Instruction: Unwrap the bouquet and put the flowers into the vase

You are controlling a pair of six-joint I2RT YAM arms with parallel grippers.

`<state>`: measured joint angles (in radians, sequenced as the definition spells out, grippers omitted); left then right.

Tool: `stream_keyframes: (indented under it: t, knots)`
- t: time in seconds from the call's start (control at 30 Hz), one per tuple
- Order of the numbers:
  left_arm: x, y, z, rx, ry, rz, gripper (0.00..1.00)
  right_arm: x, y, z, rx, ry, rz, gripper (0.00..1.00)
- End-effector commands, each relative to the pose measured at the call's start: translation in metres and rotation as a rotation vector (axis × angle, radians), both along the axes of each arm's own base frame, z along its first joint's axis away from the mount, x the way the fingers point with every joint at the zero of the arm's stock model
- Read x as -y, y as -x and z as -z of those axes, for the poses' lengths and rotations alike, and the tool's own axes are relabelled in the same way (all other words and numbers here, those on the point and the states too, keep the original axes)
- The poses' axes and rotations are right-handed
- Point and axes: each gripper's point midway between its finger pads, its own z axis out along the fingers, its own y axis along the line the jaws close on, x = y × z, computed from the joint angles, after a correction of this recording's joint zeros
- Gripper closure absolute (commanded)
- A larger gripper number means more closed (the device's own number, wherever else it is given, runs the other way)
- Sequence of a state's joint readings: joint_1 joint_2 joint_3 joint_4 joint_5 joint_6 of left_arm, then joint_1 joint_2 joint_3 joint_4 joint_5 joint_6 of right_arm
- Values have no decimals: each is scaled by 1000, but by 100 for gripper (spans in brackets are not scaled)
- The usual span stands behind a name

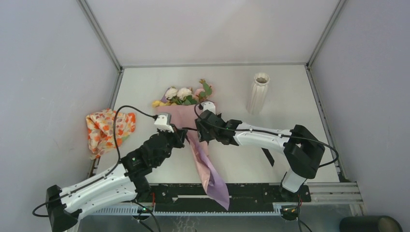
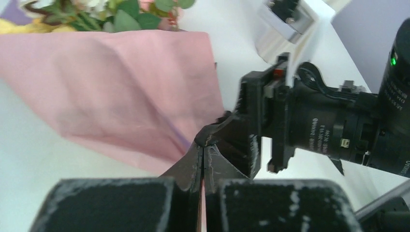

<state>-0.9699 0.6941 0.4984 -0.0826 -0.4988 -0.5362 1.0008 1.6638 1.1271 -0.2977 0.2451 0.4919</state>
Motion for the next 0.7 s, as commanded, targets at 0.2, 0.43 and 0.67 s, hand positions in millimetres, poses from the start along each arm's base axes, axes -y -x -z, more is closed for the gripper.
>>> stream_keyframes:
  t: [0.2,0.43,0.67]
  knots:
    - [-99,-2,-50,60,182,-420,98,55,-31,-6,5,52,233,40]
    - [-147,10,-44,64,200,-592,96,85,-34,-5,-20,46,304,40]
    - [-166,16,-37,61,201,-660,96,124,-40,1,-44,43,387,40]
